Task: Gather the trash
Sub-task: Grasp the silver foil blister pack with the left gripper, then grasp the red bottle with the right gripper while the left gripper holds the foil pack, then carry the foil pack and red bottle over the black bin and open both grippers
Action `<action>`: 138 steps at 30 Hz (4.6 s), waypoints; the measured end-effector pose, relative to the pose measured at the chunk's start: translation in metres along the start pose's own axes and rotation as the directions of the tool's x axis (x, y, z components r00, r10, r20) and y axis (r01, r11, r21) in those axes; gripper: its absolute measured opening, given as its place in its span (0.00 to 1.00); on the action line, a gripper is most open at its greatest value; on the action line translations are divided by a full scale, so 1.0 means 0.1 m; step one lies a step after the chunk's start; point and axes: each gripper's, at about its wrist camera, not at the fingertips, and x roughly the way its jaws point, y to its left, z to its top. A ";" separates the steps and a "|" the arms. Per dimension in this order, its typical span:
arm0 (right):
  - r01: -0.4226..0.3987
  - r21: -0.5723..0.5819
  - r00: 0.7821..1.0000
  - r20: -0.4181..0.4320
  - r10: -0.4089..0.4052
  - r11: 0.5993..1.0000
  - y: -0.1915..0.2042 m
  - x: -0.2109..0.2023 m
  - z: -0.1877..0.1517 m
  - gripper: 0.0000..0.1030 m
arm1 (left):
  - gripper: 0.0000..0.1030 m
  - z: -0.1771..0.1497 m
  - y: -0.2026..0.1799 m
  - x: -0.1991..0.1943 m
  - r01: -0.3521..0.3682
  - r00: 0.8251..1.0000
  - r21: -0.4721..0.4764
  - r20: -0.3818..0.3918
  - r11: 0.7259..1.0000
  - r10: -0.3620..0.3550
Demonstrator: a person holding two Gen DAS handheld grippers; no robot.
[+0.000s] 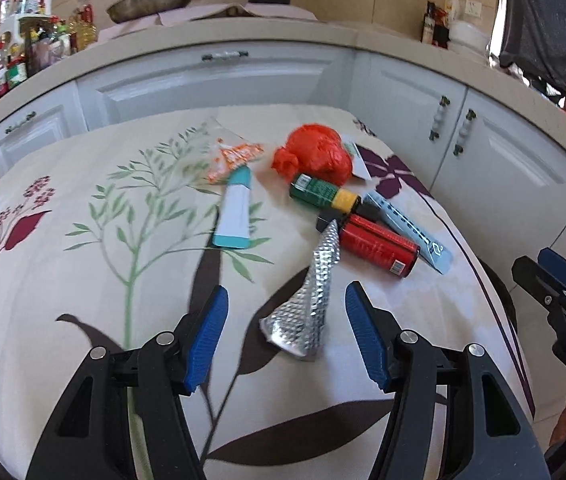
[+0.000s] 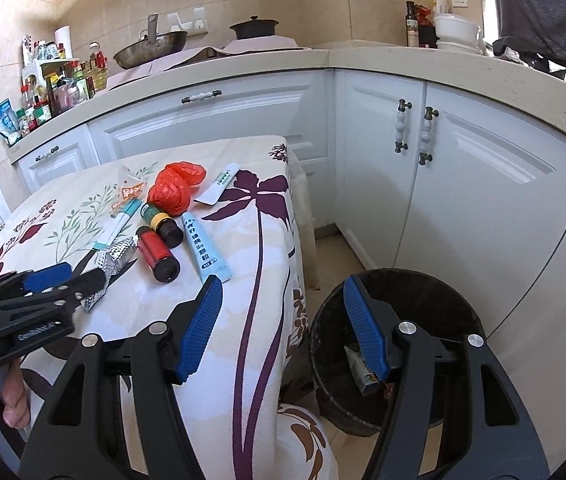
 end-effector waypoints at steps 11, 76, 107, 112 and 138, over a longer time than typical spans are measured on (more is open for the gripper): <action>-0.025 -0.016 1.000 -0.013 0.024 1.000 0.09 0.08 0.05 0.60 | 0.28 -0.01 -0.02 0.04 0.002 1.000 0.031 -0.014 1.000 -0.002; -0.258 -0.176 0.949 -0.232 0.215 0.950 0.96 0.42 0.13 0.22 | 0.15 -0.12 0.99 -0.42 -0.078 0.992 -0.169 0.085 0.983 0.093; 0.048 0.008 0.999 0.020 -0.048 0.999 -0.44 -0.34 0.01 0.22 | 0.15 0.04 -0.43 -0.66 0.089 0.976 0.075 0.193 0.993 -0.103; 0.090 0.040 0.995 0.038 -0.092 0.995 -0.65 -0.41 -0.02 0.22 | 0.15 0.07 -0.68 -0.64 0.124 0.967 0.121 0.209 0.985 -0.147; 0.175 0.145 0.983 0.024 -0.180 0.974 -1.39 -0.32 -0.17 0.22 | 0.15 0.13 -1.85 -0.20 0.190 0.958 0.275 0.160 0.943 -0.239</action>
